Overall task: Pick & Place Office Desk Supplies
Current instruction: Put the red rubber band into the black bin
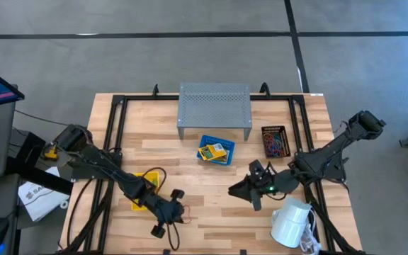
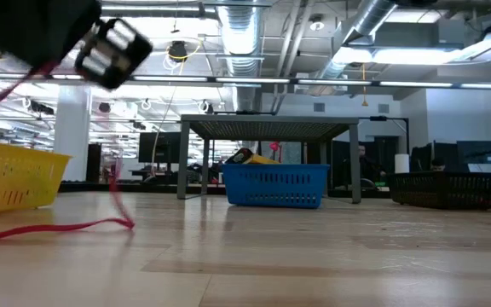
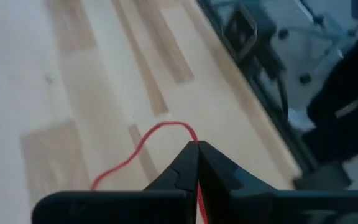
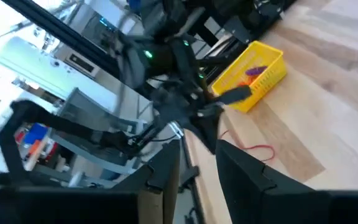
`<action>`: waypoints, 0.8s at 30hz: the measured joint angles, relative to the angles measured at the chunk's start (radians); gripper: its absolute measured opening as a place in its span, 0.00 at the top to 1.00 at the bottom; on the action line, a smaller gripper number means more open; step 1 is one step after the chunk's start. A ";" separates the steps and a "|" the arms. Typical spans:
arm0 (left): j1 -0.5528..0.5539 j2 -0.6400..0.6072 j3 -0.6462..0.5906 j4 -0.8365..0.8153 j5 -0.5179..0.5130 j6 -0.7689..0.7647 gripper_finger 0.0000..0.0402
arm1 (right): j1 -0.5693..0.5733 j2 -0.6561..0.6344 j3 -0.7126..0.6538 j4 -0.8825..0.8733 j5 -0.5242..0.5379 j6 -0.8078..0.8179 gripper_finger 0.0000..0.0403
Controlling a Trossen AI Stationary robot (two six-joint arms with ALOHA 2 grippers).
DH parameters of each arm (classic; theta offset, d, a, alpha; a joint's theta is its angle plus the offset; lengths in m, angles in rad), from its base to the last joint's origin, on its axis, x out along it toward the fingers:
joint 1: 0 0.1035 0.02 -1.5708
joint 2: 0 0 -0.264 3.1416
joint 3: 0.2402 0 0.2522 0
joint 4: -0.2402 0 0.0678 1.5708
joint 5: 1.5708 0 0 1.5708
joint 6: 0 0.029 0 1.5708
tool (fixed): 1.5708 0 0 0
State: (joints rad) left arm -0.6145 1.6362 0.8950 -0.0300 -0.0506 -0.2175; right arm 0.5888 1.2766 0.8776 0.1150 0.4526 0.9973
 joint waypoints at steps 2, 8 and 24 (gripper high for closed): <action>0.002 -0.044 0.001 -0.011 -0.041 -0.007 1.00 | 0.000 0.000 0.000 -0.014 0.001 -0.022 0.75; 0.033 -0.217 0.001 -0.081 -0.137 -0.051 1.00 | -0.002 0.069 0.004 -0.002 -0.009 -0.040 0.75; 0.111 -0.454 0.001 -0.118 -0.148 -0.102 1.00 | -0.144 0.426 0.138 0.621 -0.142 -0.201 0.51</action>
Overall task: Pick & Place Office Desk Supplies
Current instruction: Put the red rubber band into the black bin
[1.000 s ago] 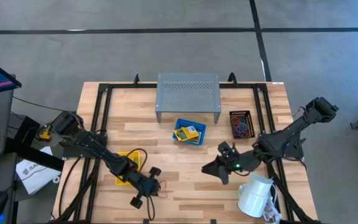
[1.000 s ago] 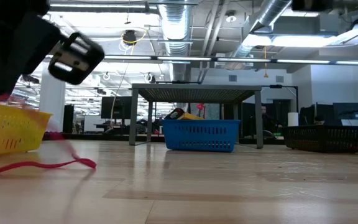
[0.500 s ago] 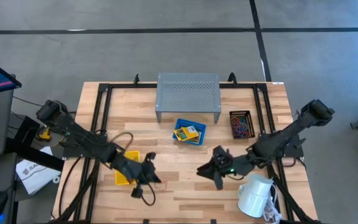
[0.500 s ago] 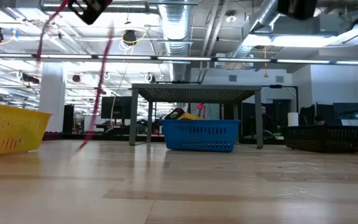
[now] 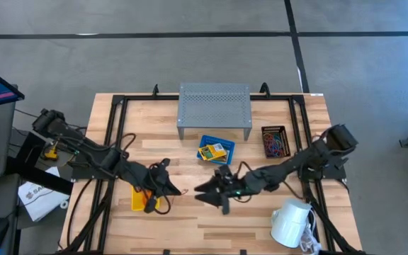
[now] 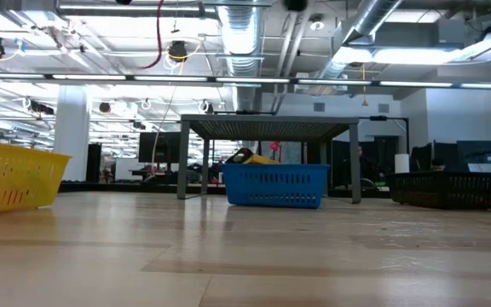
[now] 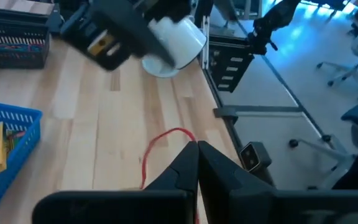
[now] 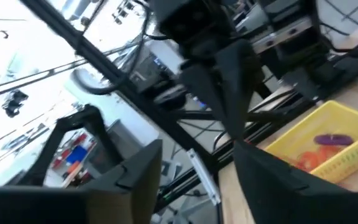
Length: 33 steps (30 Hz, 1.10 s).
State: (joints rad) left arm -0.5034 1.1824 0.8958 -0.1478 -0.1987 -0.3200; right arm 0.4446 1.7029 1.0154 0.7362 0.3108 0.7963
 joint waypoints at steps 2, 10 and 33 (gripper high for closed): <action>0.000 -0.006 0.000 -0.002 0.003 -0.023 1.00 | -0.022 0.024 0.032 -0.007 -0.008 -0.001 0.47; 0.000 -0.019 -0.001 -0.002 0.012 -0.081 1.00 | -0.074 0.088 0.207 -0.234 -0.135 -0.041 0.43; -0.013 -0.019 -0.001 0.051 0.069 -0.107 1.00 | -0.073 0.079 0.280 -0.497 -0.138 -0.089 0.46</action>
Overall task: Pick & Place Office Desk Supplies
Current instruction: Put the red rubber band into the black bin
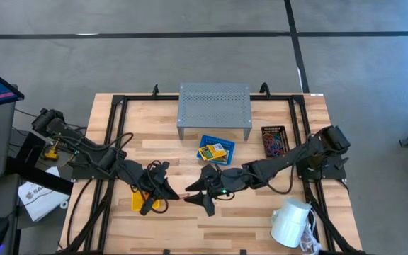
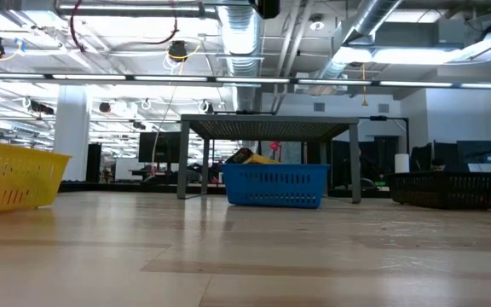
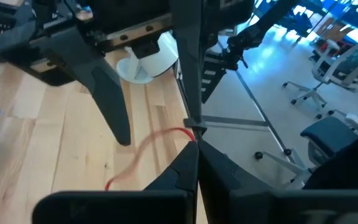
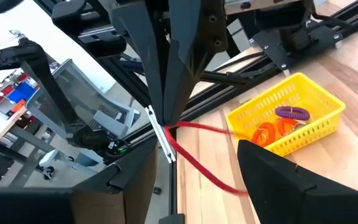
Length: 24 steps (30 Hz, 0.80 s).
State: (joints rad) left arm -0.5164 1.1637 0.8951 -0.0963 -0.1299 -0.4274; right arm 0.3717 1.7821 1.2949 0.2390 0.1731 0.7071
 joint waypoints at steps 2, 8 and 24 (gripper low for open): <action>0.000 0.000 0.000 0.020 0.000 0.000 1.00 | 0.001 0.000 0.000 0.001 0.000 0.000 0.46; 0.006 0.000 0.000 0.059 0.003 0.000 1.00 | 0.000 0.000 0.000 0.001 0.000 0.000 0.46; 0.007 0.000 0.000 0.124 0.001 0.001 1.00 | -0.002 0.000 0.000 0.009 0.009 0.051 0.80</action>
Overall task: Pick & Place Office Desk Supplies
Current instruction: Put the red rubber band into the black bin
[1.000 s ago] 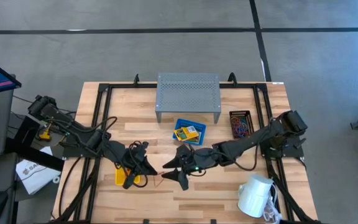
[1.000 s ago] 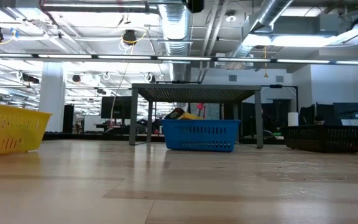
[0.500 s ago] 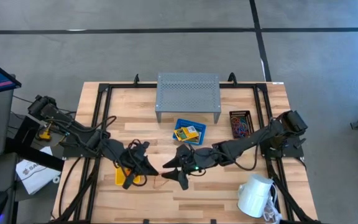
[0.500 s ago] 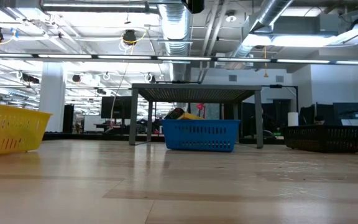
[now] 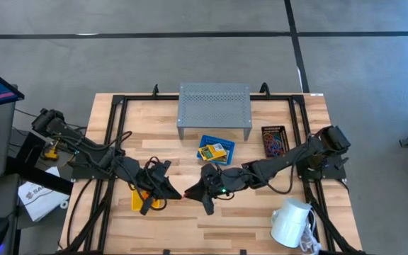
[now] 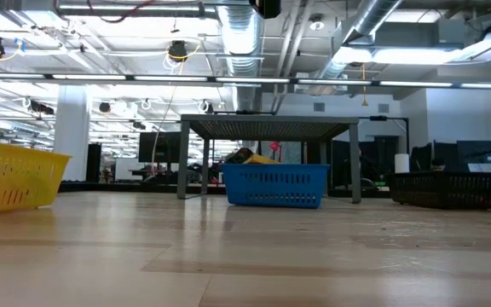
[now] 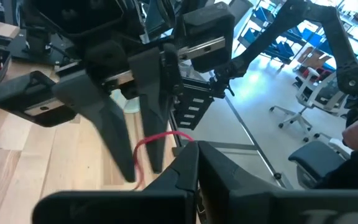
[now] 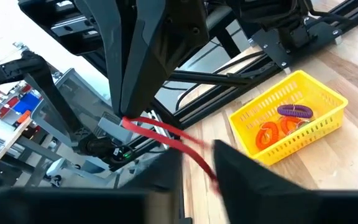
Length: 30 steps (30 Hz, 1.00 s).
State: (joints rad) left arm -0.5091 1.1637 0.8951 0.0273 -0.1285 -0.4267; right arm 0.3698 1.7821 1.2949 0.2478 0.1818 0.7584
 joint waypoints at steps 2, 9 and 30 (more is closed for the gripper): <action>0.000 0.000 0.000 0.000 0.000 0.000 1.00 | 0.000 0.000 0.000 0.009 0.000 -0.016 0.92; 0.000 0.000 0.000 0.014 -0.002 -0.001 1.00 | 0.003 0.000 0.000 0.048 0.003 -0.032 0.99; 0.001 -0.050 0.000 0.139 0.014 -0.106 0.54 | 0.085 -0.236 0.000 -0.273 0.134 0.031 1.00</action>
State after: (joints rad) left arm -0.5083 1.1141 0.8951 0.1661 -0.1146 -0.5327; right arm 0.4547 1.5464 1.2949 -0.0257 0.3153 0.7898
